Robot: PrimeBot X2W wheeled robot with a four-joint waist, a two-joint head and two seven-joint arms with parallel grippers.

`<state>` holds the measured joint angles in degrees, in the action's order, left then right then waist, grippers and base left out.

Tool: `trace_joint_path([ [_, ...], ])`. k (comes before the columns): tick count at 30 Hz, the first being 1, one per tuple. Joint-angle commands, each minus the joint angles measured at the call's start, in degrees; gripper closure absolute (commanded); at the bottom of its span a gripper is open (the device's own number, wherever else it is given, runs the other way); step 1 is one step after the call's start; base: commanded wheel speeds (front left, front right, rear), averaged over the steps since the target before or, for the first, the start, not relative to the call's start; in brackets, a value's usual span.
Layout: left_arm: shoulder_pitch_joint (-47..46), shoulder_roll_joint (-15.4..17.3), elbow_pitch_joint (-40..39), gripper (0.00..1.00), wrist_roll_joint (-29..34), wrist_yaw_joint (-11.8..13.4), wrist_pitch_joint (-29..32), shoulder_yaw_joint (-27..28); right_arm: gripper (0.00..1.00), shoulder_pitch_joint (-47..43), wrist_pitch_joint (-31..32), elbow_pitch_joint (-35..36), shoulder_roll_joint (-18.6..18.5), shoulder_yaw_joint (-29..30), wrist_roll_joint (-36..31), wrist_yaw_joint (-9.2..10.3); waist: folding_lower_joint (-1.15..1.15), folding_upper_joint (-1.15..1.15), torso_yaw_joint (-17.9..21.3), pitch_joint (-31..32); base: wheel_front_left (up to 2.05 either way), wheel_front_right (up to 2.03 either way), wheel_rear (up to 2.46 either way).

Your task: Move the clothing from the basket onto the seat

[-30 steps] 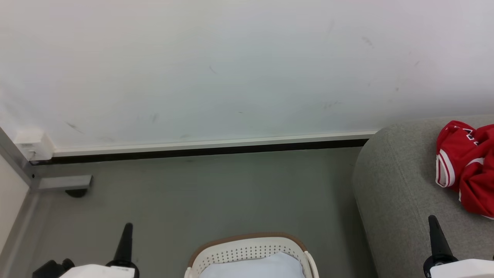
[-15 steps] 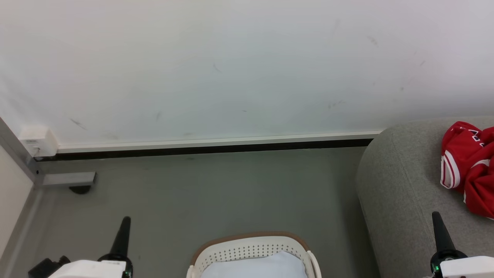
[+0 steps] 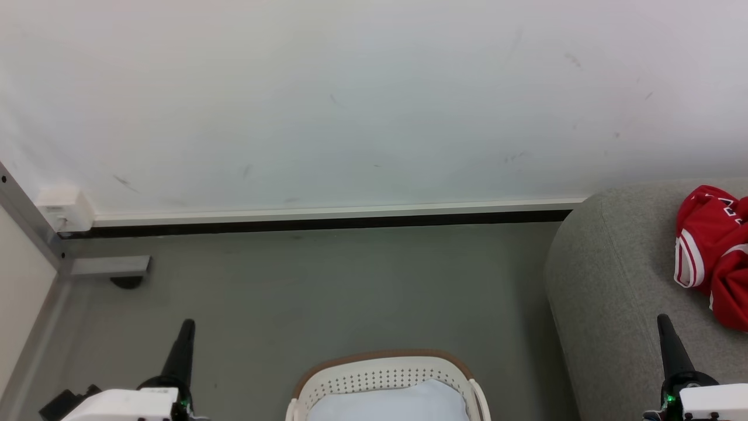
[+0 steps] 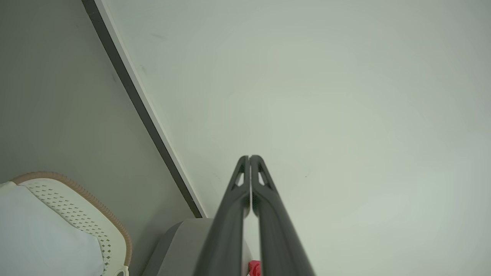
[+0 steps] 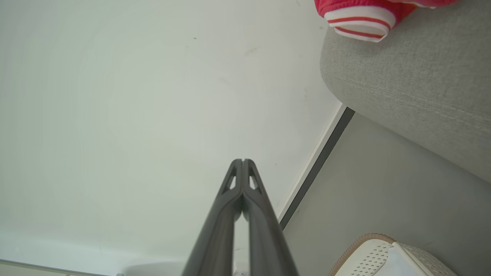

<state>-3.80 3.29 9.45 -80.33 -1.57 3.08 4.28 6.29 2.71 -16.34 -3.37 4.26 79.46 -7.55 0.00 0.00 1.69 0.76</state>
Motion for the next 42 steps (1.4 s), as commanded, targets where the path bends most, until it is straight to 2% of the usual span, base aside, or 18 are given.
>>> trace_joint_path([
  [1, -1.07, 0.08, -0.34, 1.0, -1.48, -0.39, 0.55, 0.47, 1.0, 0.97, 0.29, 0.72, -0.43, 0.35, 1.94, 0.09, 0.0, 0.0, -0.1, -0.04, 0.0, 0.0, 0.0],
  [29, -2.4, -0.4, -0.7, 1.0, -12.44, -1.05, 3.61, 2.59, 1.0, 1.55, 2.56, 1.49, -1.34, 0.63, 14.8, 0.12, 0.0, 0.0, -1.64, -0.58, 0.0, 0.0, 0.0],
  [42, -2.39, -0.39, -0.68, 1.0, -12.37, -1.07, 3.58, 2.56, 1.0, 1.41, 2.07, 1.5, -1.56, 0.09, 15.34, 0.12, 0.0, 0.0, -1.66, -0.59, 0.0, 0.0, 0.0],
])
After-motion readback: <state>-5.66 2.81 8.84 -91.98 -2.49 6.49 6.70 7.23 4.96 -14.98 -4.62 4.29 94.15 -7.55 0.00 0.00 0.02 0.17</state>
